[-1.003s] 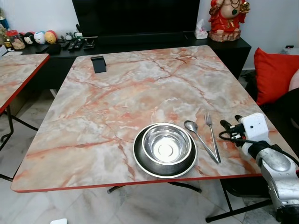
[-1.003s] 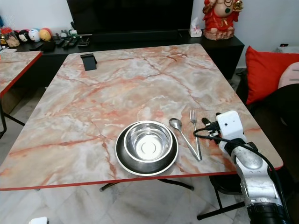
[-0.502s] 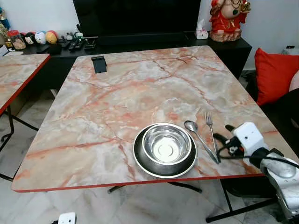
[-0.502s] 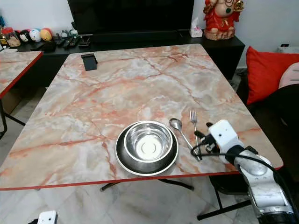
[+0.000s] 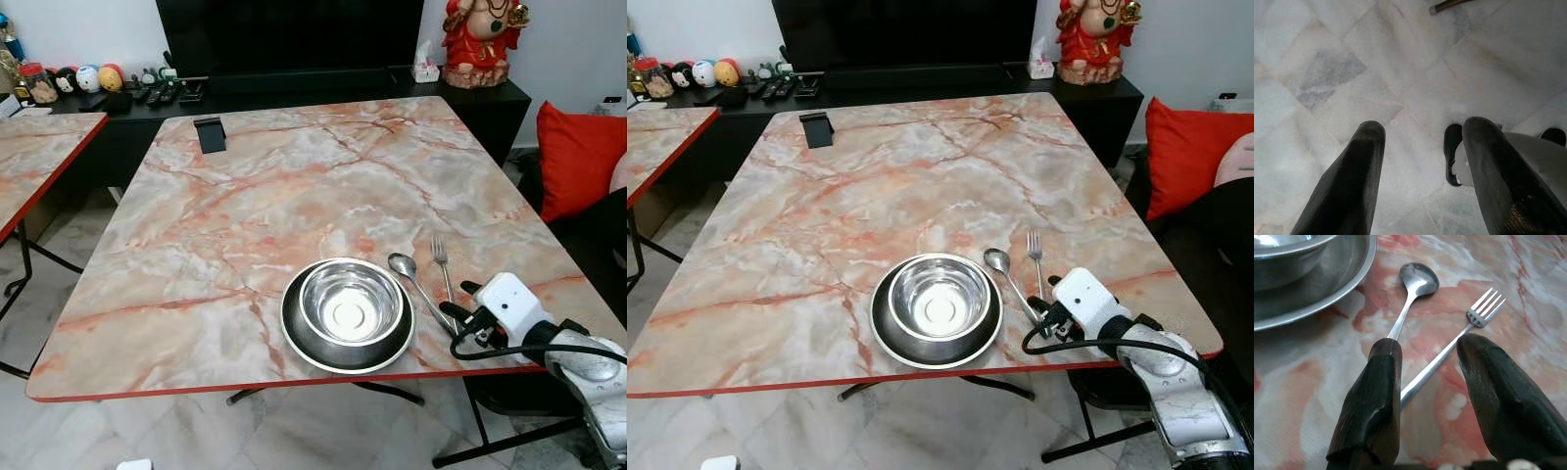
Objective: Setting the table
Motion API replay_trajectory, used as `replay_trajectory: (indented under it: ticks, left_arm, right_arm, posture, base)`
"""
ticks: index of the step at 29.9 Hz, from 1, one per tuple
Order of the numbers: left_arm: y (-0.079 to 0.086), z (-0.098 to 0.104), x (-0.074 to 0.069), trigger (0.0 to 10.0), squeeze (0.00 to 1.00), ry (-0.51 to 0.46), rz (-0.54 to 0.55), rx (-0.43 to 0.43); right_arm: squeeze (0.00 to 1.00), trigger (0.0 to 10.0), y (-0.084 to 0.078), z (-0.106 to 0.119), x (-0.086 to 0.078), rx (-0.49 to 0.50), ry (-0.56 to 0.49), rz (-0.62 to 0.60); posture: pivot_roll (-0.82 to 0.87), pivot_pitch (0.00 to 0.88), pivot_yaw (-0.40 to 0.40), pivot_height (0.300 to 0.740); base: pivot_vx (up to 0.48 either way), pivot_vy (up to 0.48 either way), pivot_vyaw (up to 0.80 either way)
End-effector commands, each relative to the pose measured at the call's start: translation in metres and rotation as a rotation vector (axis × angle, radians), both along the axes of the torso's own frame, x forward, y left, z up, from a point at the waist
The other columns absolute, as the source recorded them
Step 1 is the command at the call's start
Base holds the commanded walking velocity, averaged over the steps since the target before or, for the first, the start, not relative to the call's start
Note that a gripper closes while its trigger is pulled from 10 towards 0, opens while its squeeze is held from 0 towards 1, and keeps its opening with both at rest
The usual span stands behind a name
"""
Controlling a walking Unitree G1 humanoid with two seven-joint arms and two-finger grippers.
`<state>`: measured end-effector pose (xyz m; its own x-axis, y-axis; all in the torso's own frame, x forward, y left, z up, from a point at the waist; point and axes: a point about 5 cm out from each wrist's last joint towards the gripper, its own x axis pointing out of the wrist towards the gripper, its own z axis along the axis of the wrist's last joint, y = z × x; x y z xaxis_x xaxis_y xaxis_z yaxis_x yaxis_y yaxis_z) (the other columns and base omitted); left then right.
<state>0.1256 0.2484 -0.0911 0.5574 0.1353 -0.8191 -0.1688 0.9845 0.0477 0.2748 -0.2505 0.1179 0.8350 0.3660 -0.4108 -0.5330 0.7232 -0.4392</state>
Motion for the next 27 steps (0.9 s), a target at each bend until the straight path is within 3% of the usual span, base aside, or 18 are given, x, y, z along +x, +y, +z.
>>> replay_trajectory:
  ticks: [1, 11, 16, 27]
  left_arm:
    - [0.003, 0.000, -0.004, 10.0, 0.00, 0.013, -0.019, 0.013]
    - [-0.007, -0.005, -0.008, 10.0, 0.00, 0.028, -0.023, 0.007]
    - [0.007, 0.001, -0.002, 10.0, 0.00, 0.022, -0.009, 0.022]
    - [0.009, 0.002, 0.001, 10.0, 0.00, 0.020, -0.009, 0.026]
  right_arm:
    - [0.00, 10.0, -0.002, 0.001, 0.000, -0.022, 0.001, -0.010]
    - [0.00, 10.0, -0.003, -0.004, 0.000, -0.070, 0.019, -0.020]
    - [0.00, 10.0, -0.004, -0.006, 0.000, -0.105, 0.031, -0.027]
    - [0.00, 10.0, -0.004, -0.009, -0.002, -0.125, 0.054, -0.024]
  posture:
    - [-0.13, 0.000, 0.074, 0.707]
    - [-0.13, 0.000, 0.074, 0.707]
    - [-0.13, 0.000, 0.073, 0.707]
    - [-0.12, 0.000, 0.078, 0.707]
  base:
    - [0.000, 0.000, 0.00]
    - [0.000, 0.000, 0.00]
    - [0.000, 0.000, 0.00]
    - [0.000, 0.000, 0.00]
